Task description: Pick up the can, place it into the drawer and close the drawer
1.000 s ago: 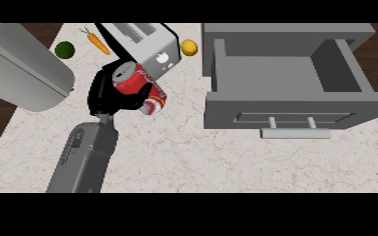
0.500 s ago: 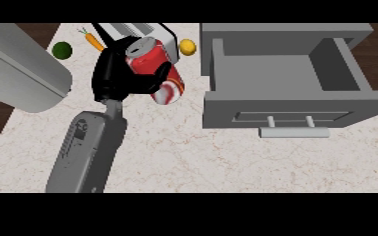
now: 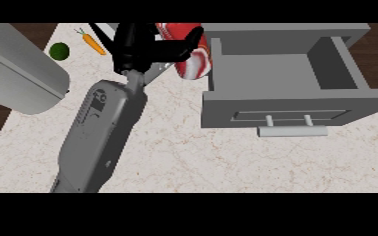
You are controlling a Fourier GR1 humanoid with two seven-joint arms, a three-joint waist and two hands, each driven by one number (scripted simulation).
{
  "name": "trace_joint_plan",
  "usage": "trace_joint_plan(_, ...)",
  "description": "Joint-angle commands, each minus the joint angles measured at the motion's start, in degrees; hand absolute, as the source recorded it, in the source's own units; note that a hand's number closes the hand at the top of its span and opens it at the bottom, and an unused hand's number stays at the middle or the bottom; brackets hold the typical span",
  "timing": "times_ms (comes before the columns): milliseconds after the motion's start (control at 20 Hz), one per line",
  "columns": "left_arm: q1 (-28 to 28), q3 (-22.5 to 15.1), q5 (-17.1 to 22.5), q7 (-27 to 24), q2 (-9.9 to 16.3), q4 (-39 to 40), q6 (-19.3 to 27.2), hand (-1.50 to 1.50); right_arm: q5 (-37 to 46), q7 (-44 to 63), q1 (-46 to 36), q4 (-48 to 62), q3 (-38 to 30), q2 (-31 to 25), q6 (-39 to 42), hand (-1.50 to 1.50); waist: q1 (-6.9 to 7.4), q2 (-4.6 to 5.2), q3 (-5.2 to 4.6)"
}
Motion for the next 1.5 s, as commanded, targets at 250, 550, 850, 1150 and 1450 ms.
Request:
trace_joint_plan(250,-13.2,-2.3,1.3,1.9,-0.2,9.0,7.3,1.50,0.1,-0.7,-2.0,4.1,-1.6,-0.3,2.5,-1.50,-0.09,0.04,0.02)
trace_joint_plan(550,-20.4,-4.2,4.4,0.5,-0.2,16.2,10.1,1.50,2.7,-0.1,-4.8,3.8,0.5,-1.0,-0.8,-1.50,-0.17,0.16,0.03)
trace_joint_plan(850,-25.6,-7.6,12.1,-5.7,-0.2,25.3,12.3,1.50,3.1,0.8,-5.7,1.3,2.1,0.1,-1.8,-1.50,-1.24,0.37,0.01)
trace_joint_plan(1150,-30.2,-9.6,17.1,-8.8,-0.2,33.3,12.8,1.50,2.1,-1.0,-2.8,2.9,1.5,0.7,2.5,-1.50,-2.03,0.38,0.06)
trace_joint_plan(1450,-35.8,-16.3,25.1,-9.7,-0.2,37.9,17.1,1.50,2.6,2.3,-6.2,0.6,2.3,-0.8,-0.9,-1.50,-3.36,0.74,0.09)
